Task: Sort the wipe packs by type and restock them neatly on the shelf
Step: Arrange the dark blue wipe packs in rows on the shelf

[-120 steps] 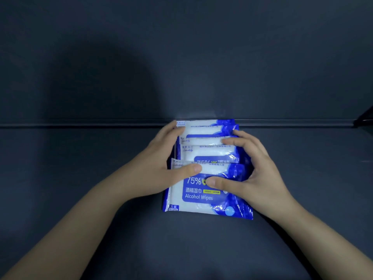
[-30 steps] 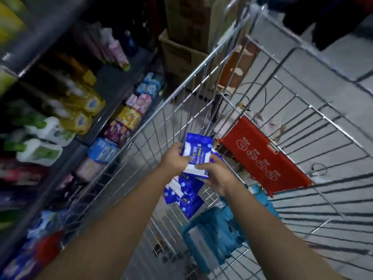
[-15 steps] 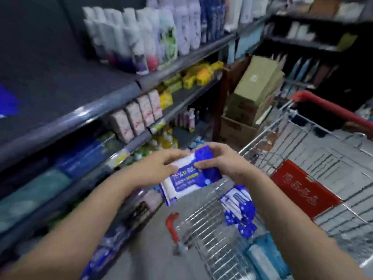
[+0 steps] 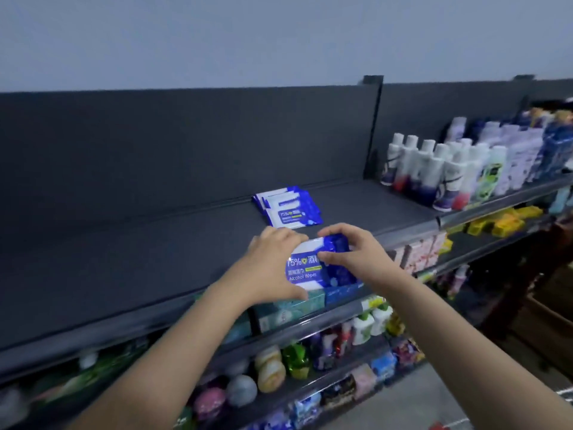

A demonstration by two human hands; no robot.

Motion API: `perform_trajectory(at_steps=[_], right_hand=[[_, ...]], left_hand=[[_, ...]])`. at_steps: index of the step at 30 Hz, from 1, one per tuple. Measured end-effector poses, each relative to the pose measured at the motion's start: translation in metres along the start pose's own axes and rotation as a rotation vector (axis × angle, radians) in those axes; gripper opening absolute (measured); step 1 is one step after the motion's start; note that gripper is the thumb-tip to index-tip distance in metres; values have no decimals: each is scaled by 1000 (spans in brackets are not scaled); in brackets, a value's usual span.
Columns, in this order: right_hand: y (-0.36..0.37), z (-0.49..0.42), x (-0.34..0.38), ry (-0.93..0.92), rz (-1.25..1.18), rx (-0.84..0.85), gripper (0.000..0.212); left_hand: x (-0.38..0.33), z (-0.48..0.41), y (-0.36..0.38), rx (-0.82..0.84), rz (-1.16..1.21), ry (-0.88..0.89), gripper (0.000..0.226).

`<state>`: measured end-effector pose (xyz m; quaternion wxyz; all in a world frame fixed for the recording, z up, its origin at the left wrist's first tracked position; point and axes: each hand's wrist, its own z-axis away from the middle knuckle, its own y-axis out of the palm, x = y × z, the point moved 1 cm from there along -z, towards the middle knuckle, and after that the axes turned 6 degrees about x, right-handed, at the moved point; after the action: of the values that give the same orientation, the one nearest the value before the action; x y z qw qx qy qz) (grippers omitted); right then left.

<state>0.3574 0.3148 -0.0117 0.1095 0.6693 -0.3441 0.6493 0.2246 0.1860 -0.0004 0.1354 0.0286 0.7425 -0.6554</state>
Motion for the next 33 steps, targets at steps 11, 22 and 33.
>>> perform_trajectory(at_steps=[11,22,33], right_hand=[[-16,-118,-30,8,199,32,28],[-58,-275,-100,-201,698,641,46],[-61,-295,-125,-284,510,674,57]], left_hand=[[53,-80,17,-107,-190,-95,82],[111,-202,73,-102,-8,-274,77],[121,-209,87,-175,70,-329,84]])
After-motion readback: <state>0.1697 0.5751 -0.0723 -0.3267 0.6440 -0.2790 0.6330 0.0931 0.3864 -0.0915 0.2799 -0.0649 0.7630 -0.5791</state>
